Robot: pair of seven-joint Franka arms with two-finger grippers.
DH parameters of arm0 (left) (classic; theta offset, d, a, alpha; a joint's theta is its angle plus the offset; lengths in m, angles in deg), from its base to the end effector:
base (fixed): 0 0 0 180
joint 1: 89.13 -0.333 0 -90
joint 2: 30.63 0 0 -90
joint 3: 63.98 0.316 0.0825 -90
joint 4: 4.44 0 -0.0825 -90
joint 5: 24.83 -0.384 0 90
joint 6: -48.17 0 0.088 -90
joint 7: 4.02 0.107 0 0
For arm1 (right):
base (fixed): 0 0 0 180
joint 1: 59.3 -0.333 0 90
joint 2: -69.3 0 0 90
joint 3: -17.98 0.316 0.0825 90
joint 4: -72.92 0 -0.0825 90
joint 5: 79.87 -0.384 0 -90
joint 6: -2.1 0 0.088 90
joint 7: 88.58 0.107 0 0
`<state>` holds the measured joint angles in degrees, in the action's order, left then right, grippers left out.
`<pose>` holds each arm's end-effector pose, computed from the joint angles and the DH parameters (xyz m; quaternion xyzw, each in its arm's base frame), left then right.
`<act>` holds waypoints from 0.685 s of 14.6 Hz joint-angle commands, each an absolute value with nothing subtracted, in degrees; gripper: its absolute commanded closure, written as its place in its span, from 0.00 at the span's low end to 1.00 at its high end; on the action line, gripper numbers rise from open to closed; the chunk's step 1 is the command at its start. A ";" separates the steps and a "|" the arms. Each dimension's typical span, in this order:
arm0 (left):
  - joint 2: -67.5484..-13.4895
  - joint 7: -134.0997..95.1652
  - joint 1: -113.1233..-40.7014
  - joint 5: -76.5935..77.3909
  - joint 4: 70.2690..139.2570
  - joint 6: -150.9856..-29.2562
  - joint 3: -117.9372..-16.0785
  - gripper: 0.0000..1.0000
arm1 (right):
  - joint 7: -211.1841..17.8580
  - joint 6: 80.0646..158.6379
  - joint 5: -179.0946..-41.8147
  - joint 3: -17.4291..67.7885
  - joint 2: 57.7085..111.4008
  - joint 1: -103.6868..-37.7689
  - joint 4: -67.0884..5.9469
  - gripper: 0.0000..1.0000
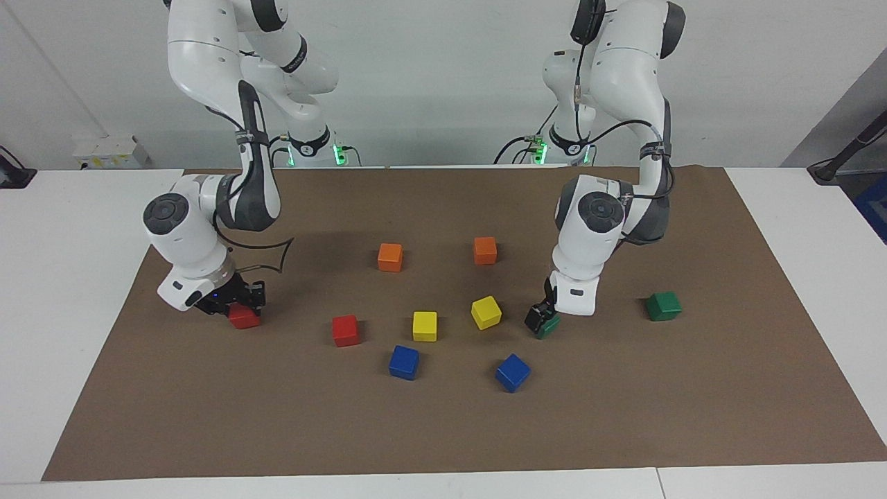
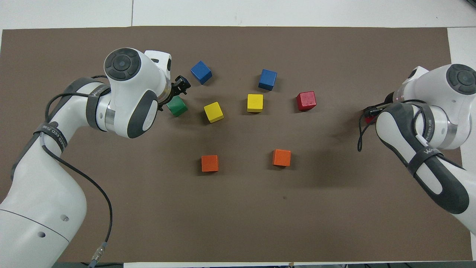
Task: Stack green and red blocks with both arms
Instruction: 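Grasp the second green block with the left gripper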
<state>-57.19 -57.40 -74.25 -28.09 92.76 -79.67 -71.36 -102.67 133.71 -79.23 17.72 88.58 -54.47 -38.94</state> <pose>0.6293 -0.2457 0.3357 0.9650 0.2596 0.0265 0.0274 0.6121 -0.0546 0.3073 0.9966 0.0823 0.0032 0.0056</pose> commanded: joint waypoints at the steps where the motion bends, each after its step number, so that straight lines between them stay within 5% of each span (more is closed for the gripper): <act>1: -56.91 -58.87 -72.69 -29.31 94.79 -82.34 -70.40 0.00 | -104.31 135.87 -79.43 18.42 88.81 -53.50 -39.76 1.00; 6: -56.91 -58.95 -72.61 -30.63 97.25 -84.10 -70.40 0.00 | -103.70 135.87 -79.51 18.33 88.81 -53.68 -39.76 1.00; 8: -57.00 -58.87 -72.61 -30.98 97.34 -84.36 -70.40 0.00 | -102.82 135.87 -79.51 18.33 88.81 -53.85 -39.76 0.04; 10: -57.00 -58.96 -72.61 -30.98 97.34 -84.36 -70.40 0.02 | -102.55 135.79 -79.51 18.33 88.81 -53.85 -39.76 0.00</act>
<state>-57.22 -57.54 -73.57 -29.48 96.50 -82.91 -71.34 -102.66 133.99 -79.23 17.72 88.80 -54.48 -39.06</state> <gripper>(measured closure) 0.000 0.300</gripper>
